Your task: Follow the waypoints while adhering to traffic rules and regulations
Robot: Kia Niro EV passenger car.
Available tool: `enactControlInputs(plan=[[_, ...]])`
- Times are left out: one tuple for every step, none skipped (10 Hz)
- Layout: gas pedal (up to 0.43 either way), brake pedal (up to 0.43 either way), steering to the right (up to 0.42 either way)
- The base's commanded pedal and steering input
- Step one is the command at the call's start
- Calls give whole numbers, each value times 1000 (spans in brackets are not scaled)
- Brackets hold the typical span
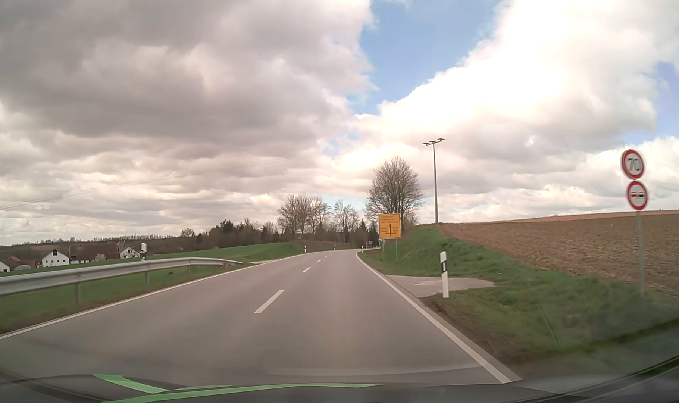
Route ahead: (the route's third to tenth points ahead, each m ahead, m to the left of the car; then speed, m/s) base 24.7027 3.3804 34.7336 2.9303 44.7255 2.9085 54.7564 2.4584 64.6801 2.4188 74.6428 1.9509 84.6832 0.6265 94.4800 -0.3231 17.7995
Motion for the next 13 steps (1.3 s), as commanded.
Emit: enactControlInputs(plan=[[130, 0, 1], [138, 0, 1], [138, 0, 1], [150, 0, 1], [150, 0, 1], [150, 0, 1], [150, 0, 1], [150, 0, 1], [150, 0, 1], [150, 0, 1], [150, 0, 1], [150, 0, 1], [150, 0, 1]])
